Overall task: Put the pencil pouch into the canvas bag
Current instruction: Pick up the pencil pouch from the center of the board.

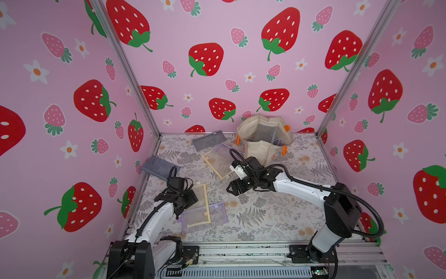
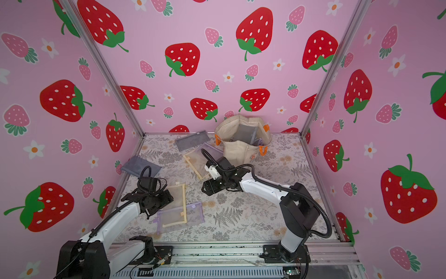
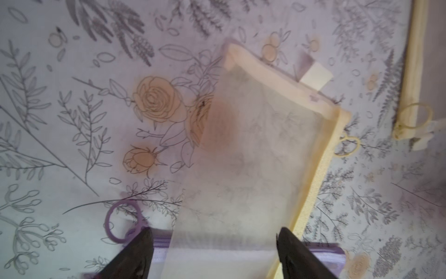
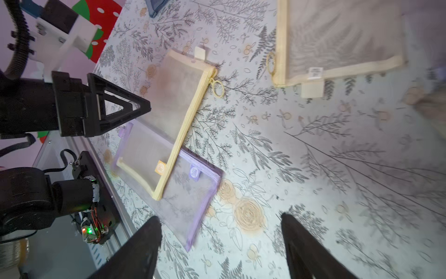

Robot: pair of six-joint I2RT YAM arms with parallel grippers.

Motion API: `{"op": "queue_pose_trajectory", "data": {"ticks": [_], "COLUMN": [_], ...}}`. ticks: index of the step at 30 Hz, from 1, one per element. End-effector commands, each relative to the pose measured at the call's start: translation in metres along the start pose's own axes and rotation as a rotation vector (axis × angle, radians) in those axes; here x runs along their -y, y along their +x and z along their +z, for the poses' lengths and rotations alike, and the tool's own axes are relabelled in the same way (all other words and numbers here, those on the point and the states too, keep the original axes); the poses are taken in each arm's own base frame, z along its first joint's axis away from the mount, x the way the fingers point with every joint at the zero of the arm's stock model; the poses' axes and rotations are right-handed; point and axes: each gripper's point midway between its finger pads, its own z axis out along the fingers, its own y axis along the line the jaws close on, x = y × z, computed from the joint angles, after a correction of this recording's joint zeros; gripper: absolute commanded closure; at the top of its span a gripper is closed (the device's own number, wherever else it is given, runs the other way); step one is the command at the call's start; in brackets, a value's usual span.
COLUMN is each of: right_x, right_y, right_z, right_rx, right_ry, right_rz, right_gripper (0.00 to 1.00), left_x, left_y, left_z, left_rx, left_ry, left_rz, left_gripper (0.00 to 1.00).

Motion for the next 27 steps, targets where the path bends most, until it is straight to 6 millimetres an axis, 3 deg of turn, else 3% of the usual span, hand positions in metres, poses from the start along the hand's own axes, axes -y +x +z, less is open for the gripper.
{"op": "queue_pose_trajectory", "data": {"ticks": [1,4,14,23,27], "right_x": [-0.028,-0.031,-0.025,0.000,0.001], "right_y": [-0.015,-0.010,0.008,0.023,0.027], "right_z": [0.019,0.036,0.082,0.114,0.117], "right_rx": [0.033,0.010,-0.044,-0.100,-0.106], "right_ry": [-0.113,-0.141,-0.224,-0.161,-0.165], "right_rz": [0.010,0.026,0.123,0.165,0.172], "right_gripper": [0.23,0.25,0.31,0.38,0.43], "left_x": [0.001,0.009,0.025,0.039,0.048], "left_y": [0.004,0.011,0.026,0.028,0.034], "left_z": [0.007,0.014,0.030,0.032,0.035], "left_rx": [-0.016,-0.054,-0.112,-0.122,-0.145], "left_ry": [0.031,0.084,0.202,0.254,0.301], "left_rz": [-0.039,-0.047,-0.079,-0.068,-0.059], "left_gripper": [0.18,0.19,0.40,0.51,0.56]}}
